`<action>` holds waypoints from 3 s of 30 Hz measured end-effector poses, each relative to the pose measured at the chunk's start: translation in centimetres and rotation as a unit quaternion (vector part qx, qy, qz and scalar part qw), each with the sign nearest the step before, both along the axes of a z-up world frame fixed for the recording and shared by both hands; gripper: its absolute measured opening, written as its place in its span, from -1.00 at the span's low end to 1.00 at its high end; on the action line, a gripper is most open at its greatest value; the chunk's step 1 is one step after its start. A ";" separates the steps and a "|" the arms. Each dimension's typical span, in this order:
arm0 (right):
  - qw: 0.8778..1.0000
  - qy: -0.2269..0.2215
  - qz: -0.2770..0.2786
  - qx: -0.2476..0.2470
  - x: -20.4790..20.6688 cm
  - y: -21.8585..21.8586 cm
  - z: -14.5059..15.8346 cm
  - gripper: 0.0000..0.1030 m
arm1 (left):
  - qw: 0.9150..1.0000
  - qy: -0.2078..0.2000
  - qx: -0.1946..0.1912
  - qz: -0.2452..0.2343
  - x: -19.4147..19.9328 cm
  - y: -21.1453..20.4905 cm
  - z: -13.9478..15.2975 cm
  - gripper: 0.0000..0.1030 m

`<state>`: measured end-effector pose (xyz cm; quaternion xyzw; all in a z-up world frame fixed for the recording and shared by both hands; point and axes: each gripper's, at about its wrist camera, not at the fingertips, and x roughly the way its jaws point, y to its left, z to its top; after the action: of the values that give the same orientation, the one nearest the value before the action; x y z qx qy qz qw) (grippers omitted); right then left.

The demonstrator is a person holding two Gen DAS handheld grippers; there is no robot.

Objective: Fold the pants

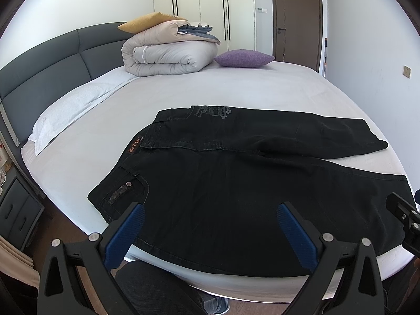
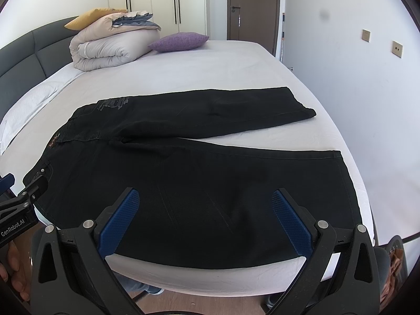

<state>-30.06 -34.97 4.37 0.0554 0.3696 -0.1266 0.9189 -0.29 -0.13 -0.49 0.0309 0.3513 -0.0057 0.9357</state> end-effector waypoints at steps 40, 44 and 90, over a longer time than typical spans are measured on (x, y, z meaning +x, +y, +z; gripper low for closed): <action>0.951 0.048 0.298 0.062 24.7 -12.2 -0.4 0.71 | 0.934 0.171 0.119 -0.289 38.2 4.8 -3.1 0.64; 0.944 0.062 0.316 0.068 26.3 -12.9 -1.7 0.66 | 0.908 0.228 0.136 -0.325 41.3 4.1 -6.2 0.46; 0.833 0.067 0.528 -0.149 38.1 11.0 0.8 -0.94 | 0.938 0.028 0.137 -0.316 21.9 7.4 -2.1 -0.84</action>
<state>7.99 -23.96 5.15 -0.2945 0.3796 0.3211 0.8161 21.62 7.23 -2.59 0.2682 0.3466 -0.2539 0.8622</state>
